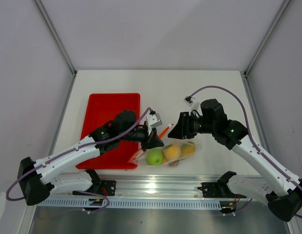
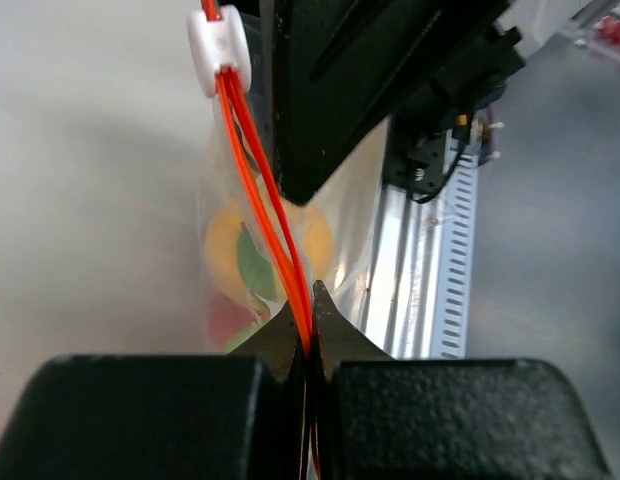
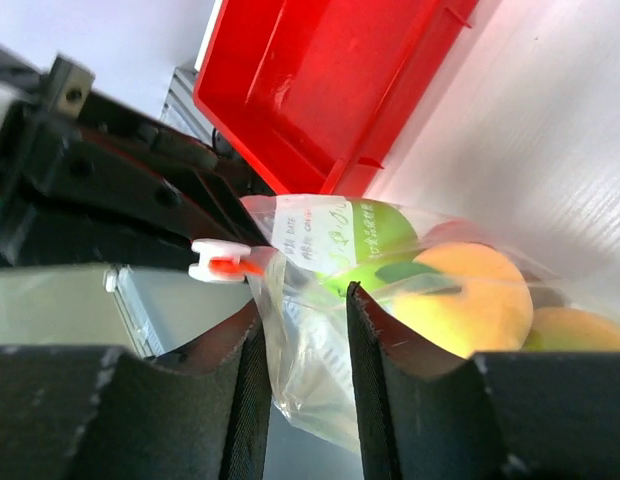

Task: Place the food in the zip-top bag and seal the zipper
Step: Zip the zipper food storage bag at the center of the board.

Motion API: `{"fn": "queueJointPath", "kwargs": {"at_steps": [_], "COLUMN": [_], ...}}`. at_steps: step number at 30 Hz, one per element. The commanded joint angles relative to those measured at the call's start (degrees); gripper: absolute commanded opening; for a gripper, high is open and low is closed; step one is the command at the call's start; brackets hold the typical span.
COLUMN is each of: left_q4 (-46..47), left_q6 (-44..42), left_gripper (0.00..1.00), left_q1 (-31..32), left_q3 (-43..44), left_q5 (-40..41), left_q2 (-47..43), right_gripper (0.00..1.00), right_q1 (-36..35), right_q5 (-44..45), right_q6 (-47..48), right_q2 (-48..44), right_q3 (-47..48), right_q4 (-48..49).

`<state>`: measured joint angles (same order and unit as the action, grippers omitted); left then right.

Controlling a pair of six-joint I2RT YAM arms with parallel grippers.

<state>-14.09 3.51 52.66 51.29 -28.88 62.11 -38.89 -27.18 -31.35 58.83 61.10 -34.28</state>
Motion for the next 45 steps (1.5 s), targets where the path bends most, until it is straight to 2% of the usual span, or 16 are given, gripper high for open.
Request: {"fn": "queueJointPath", "kwargs": {"at_steps": [1, 8, 16, 19, 20, 22, 28, 29, 30, 34, 36, 37, 40, 45], "left_q4": [3.71, 6.88, 9.69, 10.04, 10.04, 9.96, 9.69, 9.61, 9.52, 13.01, 16.00, 17.15, 18.31, 18.30], "left_q6": [4.48, 7.30, 9.24, 9.32, 9.32, 9.24, 9.41, 9.67, 9.85, 11.08, 12.05, 12.14, 9.68, 6.34], "left_gripper": [0.01, 0.01, 0.01, 0.00, 0.01, 0.01, 0.01, 0.05, 0.19, 0.57, 0.70, 0.85, 0.89, 0.88], "left_q1": [-3.43, -6.34, -6.79, -6.87, -6.87, -7.05, -7.40, -7.31, -7.40, -7.40, -7.14, -7.05, -5.12, -2.31], "left_q3": [-1.71, -4.35, -4.97, -4.97, -4.97, -5.14, -5.06, -4.80, -4.36, -4.00, -4.44, -4.70, -3.74, -1.63], "left_q5": [-11.25, -20.58, -24.46, -24.64, -24.82, -25.17, -22.63, -20.36, -18.94, -13.31, -10.94, -10.76, -7.43, -3.29], "left_q2": [-1.90, -1.90, -1.11, -1.11, -1.11, -1.29, -2.25, -2.51, -2.69, -4.97, -6.99, -7.52, -8.58, -7.62], "right_gripper": [0.35, 0.31, 0.29, 0.19, 0.09, 0.00, 0.00, 0.00, 0.00, 0.00, 0.00, 0.00, 0.00, 0.00], "right_q1": [3.38, 4.88, 4.79, 4.79, 4.79, 4.79, 4.53, 4.44, 4.35, 3.74, 3.13, 2.86, 1.63, -0.82], "right_q5": [-8.76, -16.67, -19.14, -19.93, -20.28, -21.07, -21.43, -21.25, -21.07, -20.28, -20.11, -19.85, -19.23, -17.74], "right_q6": [3.23, 3.84, 4.72, 4.64, 4.72, 4.72, 3.58, 3.58, 3.67, 3.76, 3.67, 3.58, 3.40, 1.82], "right_q2": [-3.19, -9.08, -9.96, -9.17, -8.91, -8.99, -11.37, -11.63, -11.80, -11.28, -11.19, -11.02, -10.67, -10.66], "right_q3": [-3.87, -10.56, -12.76, -12.94, -13.02, -13.29, -15.05, -15.05, -15.05, -14.96, -15.13, -15.22, -15.31, -15.57], "right_q4": [5.88, 15.73, 20.30, 21.27, 21.62, 21.89, 24.00, 23.83, 23.56, 22.42, 22.24, 22.15, 22.07, 22.50]}}
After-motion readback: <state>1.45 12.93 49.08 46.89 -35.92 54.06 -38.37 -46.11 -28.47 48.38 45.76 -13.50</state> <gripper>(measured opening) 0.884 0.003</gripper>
